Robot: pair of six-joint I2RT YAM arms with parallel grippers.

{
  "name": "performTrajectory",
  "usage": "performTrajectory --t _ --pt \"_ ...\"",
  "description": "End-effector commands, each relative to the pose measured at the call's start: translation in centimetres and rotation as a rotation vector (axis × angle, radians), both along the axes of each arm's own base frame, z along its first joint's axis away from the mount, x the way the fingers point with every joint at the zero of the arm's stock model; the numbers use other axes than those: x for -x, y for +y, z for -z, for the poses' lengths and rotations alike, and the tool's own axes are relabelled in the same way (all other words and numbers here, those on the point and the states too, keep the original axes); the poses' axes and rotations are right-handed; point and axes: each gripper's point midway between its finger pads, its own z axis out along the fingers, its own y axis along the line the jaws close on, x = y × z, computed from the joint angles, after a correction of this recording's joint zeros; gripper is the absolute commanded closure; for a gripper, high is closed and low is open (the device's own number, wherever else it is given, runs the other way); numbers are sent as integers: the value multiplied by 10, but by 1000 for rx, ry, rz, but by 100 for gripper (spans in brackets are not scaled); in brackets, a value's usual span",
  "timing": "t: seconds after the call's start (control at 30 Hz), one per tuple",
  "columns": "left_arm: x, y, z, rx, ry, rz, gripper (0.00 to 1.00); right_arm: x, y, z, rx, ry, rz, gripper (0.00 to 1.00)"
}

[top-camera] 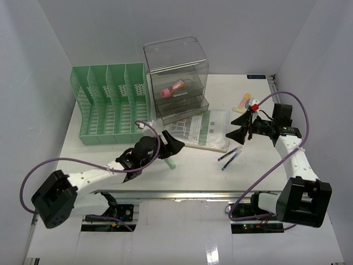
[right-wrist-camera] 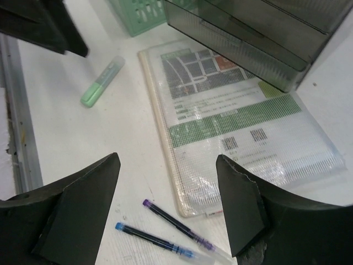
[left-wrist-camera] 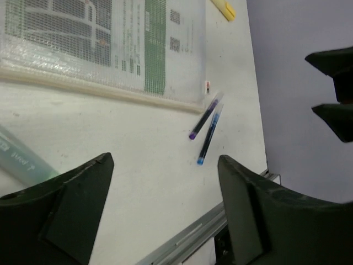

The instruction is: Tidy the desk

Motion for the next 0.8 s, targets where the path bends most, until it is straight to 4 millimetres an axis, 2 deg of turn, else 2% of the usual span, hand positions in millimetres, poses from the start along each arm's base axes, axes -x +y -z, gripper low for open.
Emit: performTrajectory --t 0.0,0.17,0.3,0.5,0.77 --pt "26 51 41 -244 88 -61 5 -18 -17 -1 68 -13 184 21" --pt "42 94 69 -382 205 -180 2 -21 -23 -3 52 -11 322 10" --pt "50 104 89 -468 315 -219 2 -14 -20 -9 10 -14 332 8" --pt "48 92 110 -640 405 -234 2 -12 -20 -4 7 -4 335 8" --pt "36 60 100 -613 385 -260 2 -7 -16 -2 -1 0 302 9"
